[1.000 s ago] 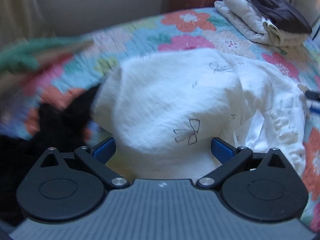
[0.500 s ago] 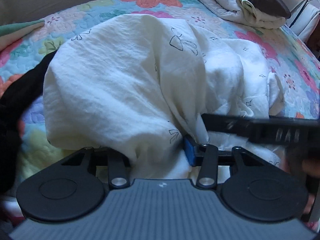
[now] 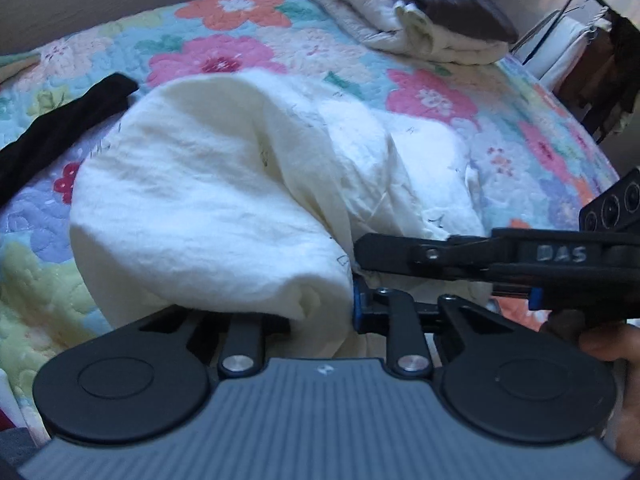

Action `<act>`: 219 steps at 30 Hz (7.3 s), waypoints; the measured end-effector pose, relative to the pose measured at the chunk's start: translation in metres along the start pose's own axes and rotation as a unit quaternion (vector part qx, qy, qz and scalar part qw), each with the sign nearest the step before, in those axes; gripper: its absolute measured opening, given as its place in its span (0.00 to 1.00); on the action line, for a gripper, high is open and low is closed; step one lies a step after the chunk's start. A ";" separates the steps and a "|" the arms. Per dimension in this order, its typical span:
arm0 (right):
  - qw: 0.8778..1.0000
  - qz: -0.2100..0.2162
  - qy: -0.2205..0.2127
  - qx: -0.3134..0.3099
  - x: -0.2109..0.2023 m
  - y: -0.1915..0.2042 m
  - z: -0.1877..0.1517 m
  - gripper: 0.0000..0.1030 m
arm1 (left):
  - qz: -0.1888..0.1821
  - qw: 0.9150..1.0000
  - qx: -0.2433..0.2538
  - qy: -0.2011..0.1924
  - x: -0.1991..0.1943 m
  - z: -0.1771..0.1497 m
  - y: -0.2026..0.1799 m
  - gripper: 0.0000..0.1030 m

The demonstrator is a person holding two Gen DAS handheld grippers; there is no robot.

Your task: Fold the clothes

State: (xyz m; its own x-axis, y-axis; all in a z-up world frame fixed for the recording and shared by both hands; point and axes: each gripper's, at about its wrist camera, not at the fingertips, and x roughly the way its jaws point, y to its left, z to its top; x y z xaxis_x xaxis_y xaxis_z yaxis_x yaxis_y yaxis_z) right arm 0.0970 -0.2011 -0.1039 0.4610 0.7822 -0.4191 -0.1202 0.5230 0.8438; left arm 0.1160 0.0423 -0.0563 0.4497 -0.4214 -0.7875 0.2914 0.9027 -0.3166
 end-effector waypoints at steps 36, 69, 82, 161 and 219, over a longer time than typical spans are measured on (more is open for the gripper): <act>0.890 -0.238 -0.337 -0.195 -0.473 -0.014 -0.073 0.23 | -0.071 0.904 0.385 -0.172 -0.043 -0.060 -0.477 0.15; 0.835 -0.477 -0.258 -0.095 -0.479 -0.145 -0.072 0.39 | 0.026 0.932 0.356 -0.061 0.079 -0.091 -0.461 0.50; 0.860 -0.389 -0.329 0.006 -0.508 -0.135 -0.083 0.49 | -0.024 0.920 0.377 0.106 0.044 -0.055 -0.487 0.50; 0.887 -0.431 -0.157 0.045 -0.516 -0.151 -0.109 0.70 | 0.012 0.976 0.214 -0.033 0.053 -0.127 -0.400 0.71; 0.867 -0.468 -0.072 -0.154 -0.403 -0.081 -0.099 0.67 | -0.088 0.979 0.182 0.005 0.087 -0.133 -0.417 0.56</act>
State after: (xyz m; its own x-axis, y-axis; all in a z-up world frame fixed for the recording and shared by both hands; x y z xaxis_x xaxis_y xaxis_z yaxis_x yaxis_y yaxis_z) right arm -0.1661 -0.5245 -0.0365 0.5852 -0.0727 -0.8076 0.1467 0.9890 0.0173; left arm -0.0787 -0.3594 -0.0628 0.3587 -0.5648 -0.7432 0.6457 0.7251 -0.2394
